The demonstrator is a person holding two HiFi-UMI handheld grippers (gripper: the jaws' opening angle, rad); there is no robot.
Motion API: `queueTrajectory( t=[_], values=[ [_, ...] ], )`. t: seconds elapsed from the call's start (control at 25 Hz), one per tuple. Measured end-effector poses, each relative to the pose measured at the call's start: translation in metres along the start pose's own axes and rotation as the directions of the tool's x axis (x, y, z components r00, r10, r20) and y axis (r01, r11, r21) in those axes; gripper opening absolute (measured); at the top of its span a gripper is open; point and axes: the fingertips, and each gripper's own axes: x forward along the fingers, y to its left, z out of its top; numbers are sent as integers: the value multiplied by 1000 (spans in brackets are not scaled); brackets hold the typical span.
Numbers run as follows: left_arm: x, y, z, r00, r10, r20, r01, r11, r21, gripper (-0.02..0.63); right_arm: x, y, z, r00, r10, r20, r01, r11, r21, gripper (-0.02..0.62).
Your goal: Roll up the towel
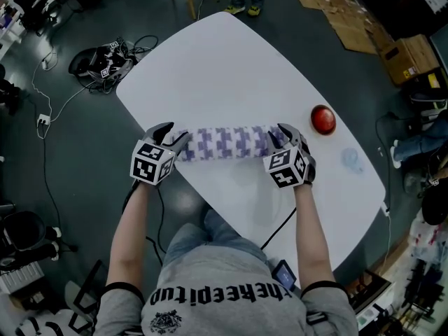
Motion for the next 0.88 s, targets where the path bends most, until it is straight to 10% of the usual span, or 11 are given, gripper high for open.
queueTrajectory(
  t=[0.16, 0.36, 0.88],
  values=[
    [-57, 11, 13, 992, 81, 100, -76, 995, -62, 184, -47, 15, 34, 996, -41, 77, 36, 997, 62, 112],
    [-152, 1, 21, 970, 137, 199, -115, 987, -115, 15, -126, 62, 74, 983, -64, 170, 42, 991, 129, 46],
    [-447, -88, 88, 882, -11, 471, 26, 999, -25, 6, -400, 168, 194, 900, -202, 387, 35, 917, 398, 2]
  ],
)
